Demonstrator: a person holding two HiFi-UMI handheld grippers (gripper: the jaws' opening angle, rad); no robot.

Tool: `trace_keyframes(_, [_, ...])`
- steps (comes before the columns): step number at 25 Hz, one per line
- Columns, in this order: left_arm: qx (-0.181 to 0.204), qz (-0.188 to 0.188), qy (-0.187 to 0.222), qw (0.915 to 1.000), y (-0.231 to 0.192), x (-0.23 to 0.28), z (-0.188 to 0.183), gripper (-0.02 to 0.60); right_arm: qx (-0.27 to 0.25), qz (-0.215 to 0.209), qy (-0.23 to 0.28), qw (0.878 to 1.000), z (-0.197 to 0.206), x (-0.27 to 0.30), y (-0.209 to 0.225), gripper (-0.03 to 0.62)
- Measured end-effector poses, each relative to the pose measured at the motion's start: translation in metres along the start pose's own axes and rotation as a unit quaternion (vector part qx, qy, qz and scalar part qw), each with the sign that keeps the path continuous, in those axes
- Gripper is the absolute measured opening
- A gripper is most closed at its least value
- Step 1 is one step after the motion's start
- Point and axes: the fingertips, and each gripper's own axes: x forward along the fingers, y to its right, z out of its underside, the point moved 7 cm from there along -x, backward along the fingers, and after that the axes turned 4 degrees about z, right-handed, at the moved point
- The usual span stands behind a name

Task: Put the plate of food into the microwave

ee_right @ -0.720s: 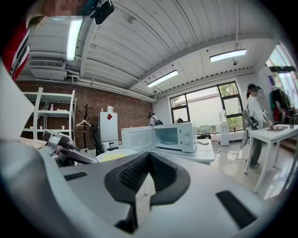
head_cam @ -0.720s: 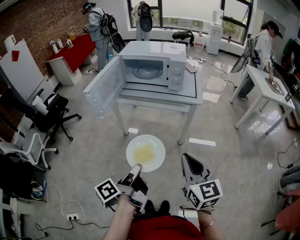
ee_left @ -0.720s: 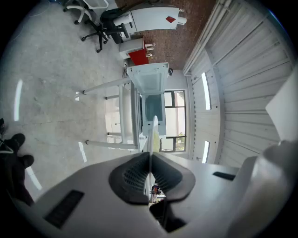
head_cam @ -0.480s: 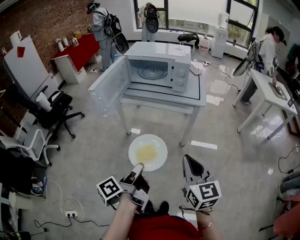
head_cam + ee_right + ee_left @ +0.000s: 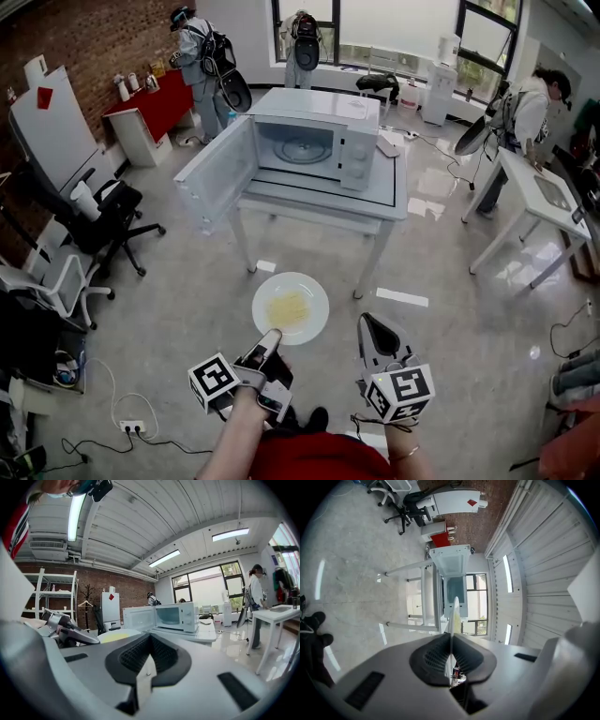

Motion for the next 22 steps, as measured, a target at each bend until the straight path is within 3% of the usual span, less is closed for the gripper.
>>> trace_keyframes(4, [0.011,-0.015,0.004,0.9998,-0.004,0.005,-0.002,0.020,0.002,-0.006,0.002,1.000,-0.001,-0.003,0.009,0.014])
trace_keyframes(8, [0.001,0.010,0.012,0.9999,0.007,0.021,-0.006,0.020,-0.003,-0.020,0.007,1.000,-0.009,0.002,0.016,0.015])
trace_keyframes(14, [0.010,0.013,0.024,0.9996,0.015,0.049,-0.023,0.020,-0.004,-0.028,0.008,1.000,-0.012,0.020,0.033,0.015])
trace_keyframes(22, [0.010,0.004,0.022,0.9997,0.006,0.120,-0.073,0.020,-0.005,-0.014,-0.008,1.000,-0.015,0.097,0.061,0.015])
